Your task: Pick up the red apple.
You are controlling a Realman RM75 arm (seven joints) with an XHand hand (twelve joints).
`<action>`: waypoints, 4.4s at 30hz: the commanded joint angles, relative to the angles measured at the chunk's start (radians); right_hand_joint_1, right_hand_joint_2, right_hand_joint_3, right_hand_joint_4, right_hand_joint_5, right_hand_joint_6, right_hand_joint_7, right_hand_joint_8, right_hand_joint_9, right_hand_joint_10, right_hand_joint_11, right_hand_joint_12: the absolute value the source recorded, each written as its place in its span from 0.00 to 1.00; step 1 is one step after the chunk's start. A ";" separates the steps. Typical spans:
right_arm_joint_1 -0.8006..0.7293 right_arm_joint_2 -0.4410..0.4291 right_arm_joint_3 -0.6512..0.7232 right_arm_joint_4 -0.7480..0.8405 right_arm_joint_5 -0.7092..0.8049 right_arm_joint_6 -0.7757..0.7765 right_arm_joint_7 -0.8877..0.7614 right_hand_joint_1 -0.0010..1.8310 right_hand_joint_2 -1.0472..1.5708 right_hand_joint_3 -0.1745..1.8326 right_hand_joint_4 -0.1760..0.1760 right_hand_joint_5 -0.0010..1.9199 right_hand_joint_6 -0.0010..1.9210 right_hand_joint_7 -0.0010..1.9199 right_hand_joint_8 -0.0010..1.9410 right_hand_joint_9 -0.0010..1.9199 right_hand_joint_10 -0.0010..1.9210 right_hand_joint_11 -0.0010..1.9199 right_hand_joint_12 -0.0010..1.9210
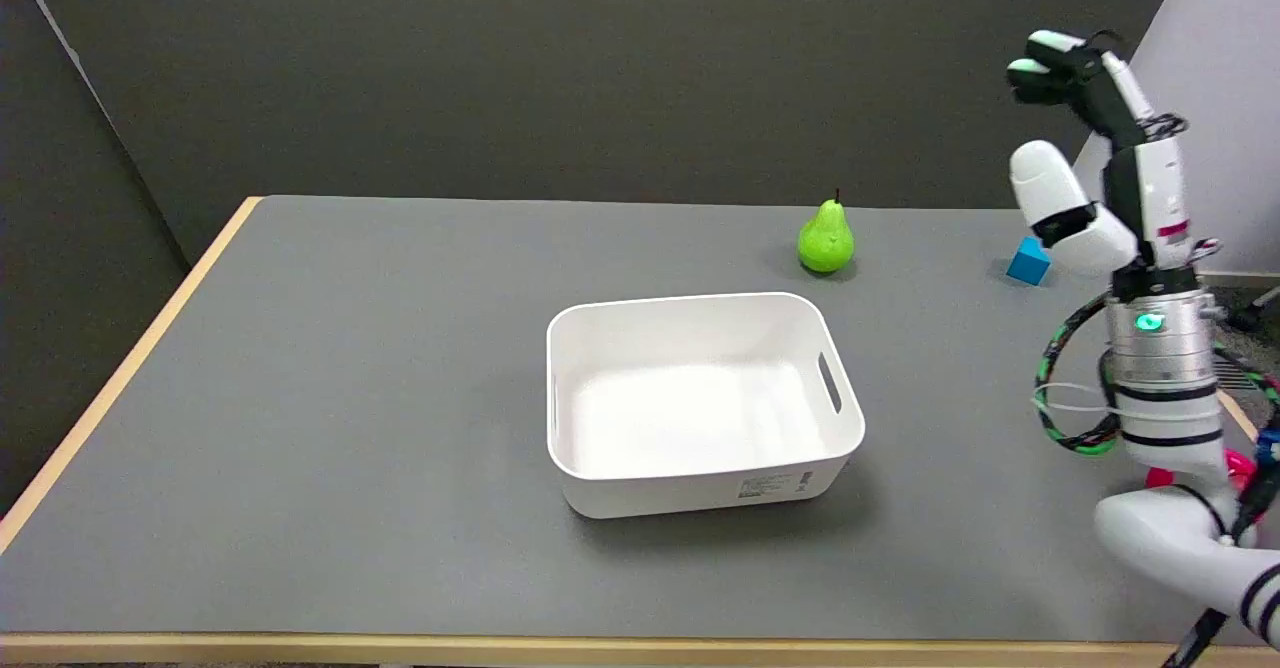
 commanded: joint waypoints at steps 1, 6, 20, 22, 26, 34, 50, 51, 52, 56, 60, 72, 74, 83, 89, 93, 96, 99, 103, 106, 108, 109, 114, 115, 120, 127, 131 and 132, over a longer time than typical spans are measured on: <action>-0.526 0.101 0.638 0.352 -0.119 -0.317 -0.182 0.17 0.69 0.49 0.59 0.17 0.31 0.27 0.31 0.21 0.54 0.09 0.70; -0.615 0.052 0.857 0.387 -0.292 -0.560 -0.183 0.18 0.69 0.49 0.59 0.18 0.32 0.28 0.32 0.21 0.55 0.09 0.70; -0.797 -0.134 0.935 0.313 -0.361 -0.620 -0.109 0.17 0.68 0.49 0.60 0.18 0.32 0.26 0.29 0.19 0.52 0.08 0.69; -0.811 -0.134 0.916 0.276 -0.318 -0.595 -0.119 0.13 0.66 0.56 0.59 0.17 0.32 0.24 0.28 0.18 0.48 0.08 0.67; -0.813 -0.135 0.909 0.192 -0.316 -0.601 -0.129 0.12 0.65 0.56 0.56 0.16 0.30 0.20 0.26 0.14 0.43 0.06 0.64; -0.804 -0.135 0.817 -0.011 -0.228 -0.440 -0.129 0.12 0.64 0.56 0.59 0.16 0.30 0.20 0.25 0.13 0.42 0.04 0.61; -0.727 -0.150 0.559 -0.250 -0.061 -0.176 -0.225 0.18 0.65 0.50 0.64 0.18 0.33 0.24 0.26 0.16 0.48 0.06 0.67; -0.712 -0.157 0.549 -0.262 -0.066 -0.167 -0.225 0.18 0.65 0.50 0.64 0.18 0.33 0.24 0.26 0.16 0.48 0.06 0.67; -0.705 -0.158 0.546 -0.265 -0.069 -0.165 -0.225 0.18 0.65 0.50 0.64 0.18 0.33 0.24 0.26 0.16 0.48 0.06 0.67; -0.679 -0.157 0.512 -0.285 -0.071 -0.163 -0.225 0.18 0.65 0.50 0.64 0.18 0.33 0.25 0.26 0.16 0.48 0.06 0.67; -0.651 -0.142 0.501 -0.283 -0.072 -0.171 -0.225 0.18 0.65 0.50 0.64 0.18 0.33 0.25 0.26 0.16 0.48 0.06 0.67; -0.605 -0.120 0.469 -0.293 -0.088 -0.226 -0.225 0.15 0.64 0.55 0.65 0.18 0.34 0.24 0.29 0.17 0.46 0.07 0.66; -0.592 -0.121 0.462 -0.315 -0.094 -0.230 -0.225 0.15 0.64 0.55 0.65 0.18 0.34 0.24 0.29 0.17 0.46 0.07 0.66; -0.554 -0.131 0.420 -0.379 -0.094 -0.225 -0.221 0.15 0.64 0.55 0.65 0.18 0.35 0.24 0.29 0.17 0.46 0.07 0.66; -0.533 -0.142 0.384 -0.402 -0.094 -0.222 -0.218 0.15 0.64 0.55 0.65 0.18 0.35 0.24 0.29 0.17 0.46 0.07 0.66; -0.516 -0.144 0.351 -0.424 -0.094 -0.222 -0.218 0.15 0.64 0.55 0.65 0.18 0.35 0.24 0.29 0.17 0.46 0.07 0.65; -0.500 -0.142 0.336 -0.439 -0.094 -0.214 -0.218 0.15 0.64 0.55 0.65 0.18 0.35 0.24 0.29 0.17 0.46 0.07 0.65; -0.493 -0.139 0.333 -0.440 -0.102 -0.214 -0.218 0.15 0.64 0.55 0.65 0.18 0.35 0.24 0.29 0.17 0.46 0.07 0.65; -0.492 -0.139 0.333 -0.435 -0.104 -0.214 -0.218 0.15 0.64 0.55 0.66 0.18 0.35 0.24 0.29 0.17 0.46 0.07 0.65; -0.492 -0.139 0.333 -0.433 -0.104 -0.214 -0.218 0.15 0.64 0.55 0.66 0.18 0.35 0.24 0.29 0.17 0.46 0.07 0.65; -0.490 -0.139 0.333 -0.433 -0.104 -0.214 -0.218 0.15 0.64 0.55 0.66 0.18 0.35 0.24 0.28 0.17 0.46 0.07 0.65; -0.489 -0.138 0.335 -0.431 -0.104 -0.214 -0.218 0.15 0.64 0.55 0.66 0.18 0.35 0.24 0.28 0.17 0.46 0.07 0.65; -0.473 -0.132 0.333 -0.444 -0.106 -0.173 -0.218 0.20 0.66 0.50 0.65 0.19 0.36 0.25 0.28 0.17 0.48 0.07 0.67; -0.465 -0.130 0.332 -0.451 -0.110 -0.157 -0.218 0.23 0.67 0.51 0.62 0.22 0.42 0.29 0.34 0.19 0.51 0.07 0.67; -0.421 -0.130 0.335 -0.490 -0.118 -0.076 -0.218 0.42 0.76 0.38 0.76 0.33 0.72 0.45 0.64 0.35 0.67 0.17 0.78; -0.360 -0.130 0.343 -0.512 -0.110 0.011 -0.221 0.53 0.70 0.58 0.66 0.42 0.85 0.37 1.00 0.46 1.00 0.25 1.00; -0.340 -0.127 0.373 -0.476 -0.106 0.027 -0.223 0.51 0.70 0.64 0.67 0.41 0.92 0.38 1.00 0.44 1.00 0.28 1.00; -0.336 -0.126 0.390 -0.449 -0.106 0.029 -0.223 0.51 0.69 0.66 0.65 0.41 0.94 0.38 1.00 0.45 1.00 0.30 1.00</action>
